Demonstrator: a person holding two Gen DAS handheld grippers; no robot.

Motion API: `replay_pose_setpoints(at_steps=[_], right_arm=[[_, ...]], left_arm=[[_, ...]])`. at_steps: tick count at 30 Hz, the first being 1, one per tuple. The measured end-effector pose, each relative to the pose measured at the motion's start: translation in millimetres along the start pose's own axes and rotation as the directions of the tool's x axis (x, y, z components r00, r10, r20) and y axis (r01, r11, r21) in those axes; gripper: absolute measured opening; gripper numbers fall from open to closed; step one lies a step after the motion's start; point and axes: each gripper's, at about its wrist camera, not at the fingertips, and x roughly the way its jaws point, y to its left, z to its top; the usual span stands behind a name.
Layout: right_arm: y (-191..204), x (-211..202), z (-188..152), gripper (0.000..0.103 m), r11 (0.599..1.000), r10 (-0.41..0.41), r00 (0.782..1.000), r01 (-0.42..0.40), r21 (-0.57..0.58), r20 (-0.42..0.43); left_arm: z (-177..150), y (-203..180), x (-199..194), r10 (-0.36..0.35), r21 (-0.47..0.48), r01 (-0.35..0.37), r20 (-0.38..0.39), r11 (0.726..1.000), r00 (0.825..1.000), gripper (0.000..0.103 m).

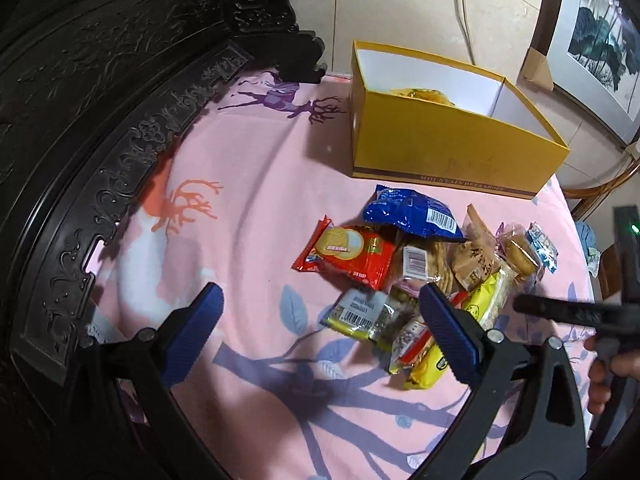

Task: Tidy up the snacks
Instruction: 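Move both open grippers back over the remaining snack pile, then grasp the clear rice-cake packet with the right gripper while the left grasps the yellow bar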

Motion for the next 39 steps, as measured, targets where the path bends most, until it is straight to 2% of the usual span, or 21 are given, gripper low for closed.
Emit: replay_pose_setpoints(at_steps=[3,6,10,15,19,21,24,28,30,31,32,36,39], right_arm=[[14,15,9,0.051,0.999,-0.040,0.999,0.040,-0.001,-0.017],[29,28,13,0.048,0.997,-0.081,0.996,0.081,-0.011,-0.021],[57,41,8,0.043,0.964,-0.198,0.980,0.196,-0.180,0.011],[47,35,-1,0.031,0.962,-0.177,0.984,0.173,-0.211,-0.003],[29,23,-16,0.030,0.961,-0.177,0.984,0.173,-0.214,0.002],[20,18,-24,0.030,0.963,-0.166,0.986,0.164,-0.212,0.007],[13,13,-32,0.030,0.964,-0.159,0.987,0.158,-0.216,0.012],[1,6,-38,0.030,0.966,-0.161,0.987,0.162,-0.203,0.021],[-7,1,-39,0.029,0.975,-0.136,0.991,0.137,-0.176,0.016],[-13,-3,-39,0.029,0.977,-0.129,0.992,0.129,-0.170,0.012],[-14,-4,-41,0.029,0.977,-0.128,0.992,0.129,-0.172,0.014],[-11,-2,-42,0.029,0.974,-0.133,0.991,0.134,-0.181,0.016],[-8,1,-39,0.029,0.975,-0.129,0.992,0.129,-0.179,0.014]], left_arm=[[-3,-1,-4,0.000,-0.003,0.000,-0.002,1.000,1.000,0.100],[-7,-3,-7,0.002,0.000,-0.002,-0.005,1.000,1.000,0.100],[-13,-9,-11,-0.003,0.032,0.003,-0.004,0.999,1.000,0.100],[-20,-34,-17,-0.044,0.162,0.041,0.018,0.986,0.999,0.100],[-30,-67,-26,-0.171,0.303,0.153,0.032,0.940,0.985,0.100],[-38,-88,-28,-0.223,0.391,0.188,0.045,0.901,0.974,0.100],[-50,-118,-20,-0.256,0.502,0.203,0.039,0.841,0.966,0.099],[-60,-138,5,-0.288,0.562,0.241,-0.005,0.791,0.958,0.086],[-57,-135,13,-0.316,0.537,0.273,-0.012,0.798,0.949,0.080],[-55,-135,21,-0.293,0.534,0.271,-0.045,0.801,0.955,0.063],[-57,-134,29,-0.285,0.537,0.277,-0.070,0.797,0.956,0.057],[-66,-130,49,-0.243,0.557,0.263,-0.110,0.788,0.964,0.053],[-70,-127,62,-0.207,0.558,0.238,-0.118,0.795,0.971,0.053]])
